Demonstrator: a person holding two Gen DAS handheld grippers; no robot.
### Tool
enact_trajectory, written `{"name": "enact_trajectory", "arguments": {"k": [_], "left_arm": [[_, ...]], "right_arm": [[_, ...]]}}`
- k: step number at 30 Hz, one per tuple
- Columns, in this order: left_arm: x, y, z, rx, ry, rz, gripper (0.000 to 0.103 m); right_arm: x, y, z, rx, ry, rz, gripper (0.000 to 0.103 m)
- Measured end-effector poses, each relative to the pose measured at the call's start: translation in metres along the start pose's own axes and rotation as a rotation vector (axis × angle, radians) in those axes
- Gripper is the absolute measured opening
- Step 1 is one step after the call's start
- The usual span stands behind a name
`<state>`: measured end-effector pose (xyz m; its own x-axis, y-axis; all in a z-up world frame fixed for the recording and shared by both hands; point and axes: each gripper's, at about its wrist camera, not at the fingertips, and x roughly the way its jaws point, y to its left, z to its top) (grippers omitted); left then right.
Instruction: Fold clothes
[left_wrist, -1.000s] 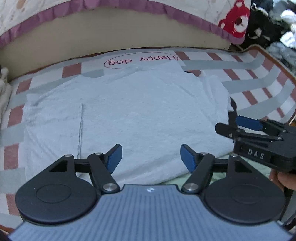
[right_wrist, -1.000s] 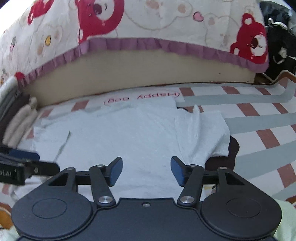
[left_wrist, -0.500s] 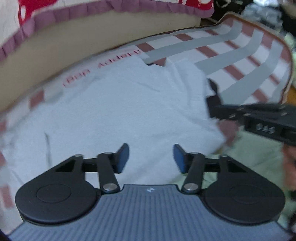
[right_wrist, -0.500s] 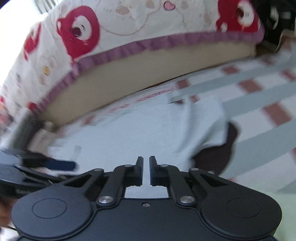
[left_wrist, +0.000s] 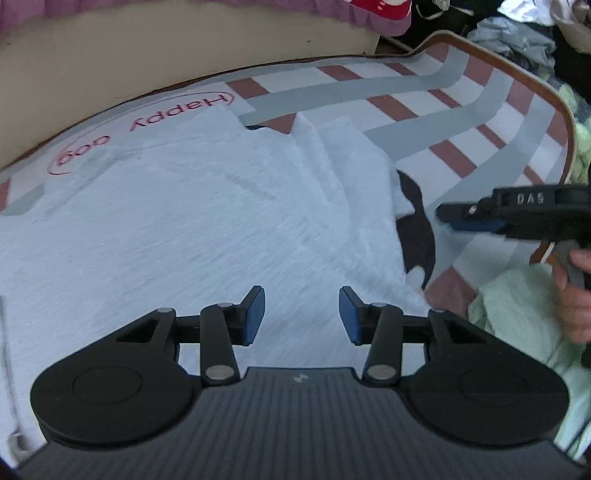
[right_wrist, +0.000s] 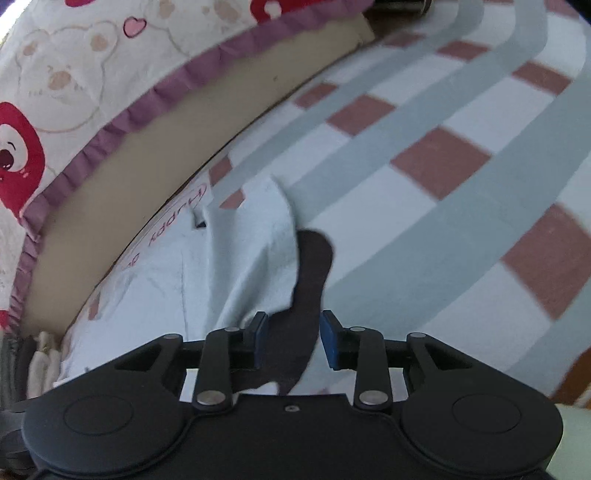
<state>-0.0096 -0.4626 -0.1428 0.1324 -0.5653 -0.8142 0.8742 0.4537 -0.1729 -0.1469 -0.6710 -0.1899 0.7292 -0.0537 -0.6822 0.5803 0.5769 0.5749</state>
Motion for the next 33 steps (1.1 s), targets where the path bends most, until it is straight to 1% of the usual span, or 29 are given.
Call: {"name": "enact_trajectory", "arguments": {"k": [2,4,5,6,8,9,10,11,12,14,16,19,21,25,28,29,31,32,33], "left_arm": [[0.009,0.002,0.003,-0.035,0.000,-0.008,0.044],[0.017,0.003,0.005,-0.058,0.018,-0.003,0.044],[0.021,0.003,0.006,-0.061,0.031,0.004,0.044],[0.024,0.003,0.007,-0.057,0.047,0.016,0.044],[0.027,0.003,0.006,-0.048,0.062,0.035,0.044],[0.027,0.004,0.006,-0.048,0.061,0.035,0.044],[0.026,0.004,0.005,-0.048,0.060,0.035,0.044],[0.026,0.005,0.005,-0.048,0.059,0.035,0.044],[0.025,0.006,0.005,-0.048,0.057,0.034,0.044],[0.022,0.008,0.004,-0.048,0.055,0.034,0.044],[0.022,0.012,0.002,-0.052,0.063,0.044,0.045],[0.024,0.016,-0.003,-0.074,0.062,0.047,0.045],[0.022,0.016,-0.005,-0.079,0.060,0.045,0.046],[0.014,0.019,-0.014,-0.105,0.067,0.040,0.046],[0.009,0.024,-0.021,-0.136,0.065,0.039,0.047],[0.008,0.022,-0.022,-0.129,0.065,0.046,0.047],[0.008,0.019,-0.023,-0.114,0.066,0.061,0.047],[0.008,0.017,-0.024,-0.107,0.066,0.068,0.049],[0.007,0.015,-0.024,-0.100,0.067,0.075,0.050]], "right_arm": [[0.012,0.002,0.000,0.023,0.014,0.021,0.042],[0.026,0.006,-0.001,0.039,0.022,0.025,0.042],[0.033,0.010,-0.003,0.024,0.009,0.004,0.042],[0.036,0.016,-0.005,-0.010,-0.035,-0.003,0.043],[0.044,0.030,-0.007,-0.080,-0.067,-0.043,0.043],[0.049,0.036,-0.007,-0.129,-0.072,-0.055,0.040],[0.053,0.042,-0.008,-0.178,-0.076,-0.067,0.027],[0.054,0.045,-0.008,-0.202,-0.068,-0.073,0.010],[0.055,0.047,-0.008,-0.226,-0.062,-0.080,0.010],[0.033,0.047,-0.009,-0.239,-0.158,-0.095,0.010],[0.012,0.049,-0.008,-0.287,-0.226,-0.167,0.010],[0.007,0.040,-0.003,-0.301,-0.188,-0.161,0.010],[0.012,0.034,-0.004,-0.297,-0.173,-0.175,0.010],[0.015,0.031,-0.013,-0.257,-0.165,-0.201,0.010],[0.010,0.038,-0.022,-0.282,-0.165,-0.261,0.009],[0.009,0.042,-0.026,-0.288,-0.150,-0.287,0.009],[0.013,0.046,-0.033,-0.279,-0.087,-0.332,0.009],[0.016,0.046,-0.036,-0.276,-0.077,-0.341,0.009],[0.016,0.046,-0.035,-0.268,-0.085,-0.342,0.009]]}}
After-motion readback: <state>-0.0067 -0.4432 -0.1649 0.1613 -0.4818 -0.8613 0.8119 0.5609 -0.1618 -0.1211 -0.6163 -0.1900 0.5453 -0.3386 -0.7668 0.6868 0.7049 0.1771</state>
